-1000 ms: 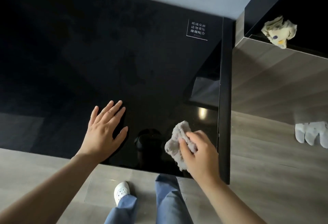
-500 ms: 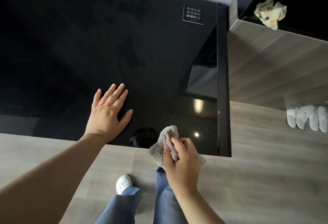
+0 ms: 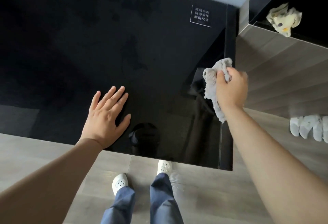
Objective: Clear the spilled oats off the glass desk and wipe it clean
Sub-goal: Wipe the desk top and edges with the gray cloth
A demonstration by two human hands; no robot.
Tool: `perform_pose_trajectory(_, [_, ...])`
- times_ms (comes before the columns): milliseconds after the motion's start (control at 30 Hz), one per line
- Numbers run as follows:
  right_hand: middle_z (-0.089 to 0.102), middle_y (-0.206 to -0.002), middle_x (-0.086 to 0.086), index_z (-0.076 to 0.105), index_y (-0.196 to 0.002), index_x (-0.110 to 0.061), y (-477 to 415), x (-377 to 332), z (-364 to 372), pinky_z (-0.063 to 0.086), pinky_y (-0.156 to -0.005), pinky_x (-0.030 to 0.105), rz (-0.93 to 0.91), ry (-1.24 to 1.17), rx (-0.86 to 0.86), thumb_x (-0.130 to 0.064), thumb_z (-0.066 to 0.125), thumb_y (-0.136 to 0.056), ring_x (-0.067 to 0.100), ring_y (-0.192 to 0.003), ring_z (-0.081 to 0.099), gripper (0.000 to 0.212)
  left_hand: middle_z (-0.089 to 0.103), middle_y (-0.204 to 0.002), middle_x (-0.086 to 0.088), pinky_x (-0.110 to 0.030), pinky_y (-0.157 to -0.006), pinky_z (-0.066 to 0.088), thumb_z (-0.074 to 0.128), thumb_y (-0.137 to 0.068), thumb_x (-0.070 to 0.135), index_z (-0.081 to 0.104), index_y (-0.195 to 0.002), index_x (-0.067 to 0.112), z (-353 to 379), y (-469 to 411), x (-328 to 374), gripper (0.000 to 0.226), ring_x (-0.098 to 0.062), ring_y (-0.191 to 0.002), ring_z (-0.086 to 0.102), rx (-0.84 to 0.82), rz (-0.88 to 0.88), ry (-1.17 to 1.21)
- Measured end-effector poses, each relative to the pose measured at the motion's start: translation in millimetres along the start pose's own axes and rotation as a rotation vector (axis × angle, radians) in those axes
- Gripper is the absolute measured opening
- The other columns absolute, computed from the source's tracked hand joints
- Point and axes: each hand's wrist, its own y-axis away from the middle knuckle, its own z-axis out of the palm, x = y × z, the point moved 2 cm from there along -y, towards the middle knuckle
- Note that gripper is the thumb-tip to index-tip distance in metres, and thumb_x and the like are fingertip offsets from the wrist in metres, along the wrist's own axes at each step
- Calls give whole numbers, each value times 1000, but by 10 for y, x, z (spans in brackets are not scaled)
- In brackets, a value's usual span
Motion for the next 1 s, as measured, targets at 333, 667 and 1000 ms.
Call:
perform_pose_trajectory(333, [53,-109,3,64,-110,-24,99,-334,581,37,-66,31,-321,161,-116,-34,56,-85,27,-89,56,28,29,-156,1,-50,-119,13,40,-93,40,43,-144,14,-13,-19,-3,57,-18,-147,19,-27,-9,-8])
perform_pose_trajectory(667, [54,-95,-15,68,-101,-28,1401,-245,94,49,-60,22,-593,-193,-650,-41,58,-85,2,-67,55,23,30,-156,0,-51,-119,14,39,-92,41,44,-143,15,-28,-30,11,57,-19,-147,21,-39,-12,-20])
perform_pose_trajectory(1000, [57,-96,-4,67,-102,-23,1331,-365,398,35,-60,23,-416,38,-241,-35,63,-85,17,-77,57,21,33,-155,-1,-50,-119,14,38,-93,42,46,-142,14,-23,-19,-5,57,-20,-146,23,-24,-6,-12])
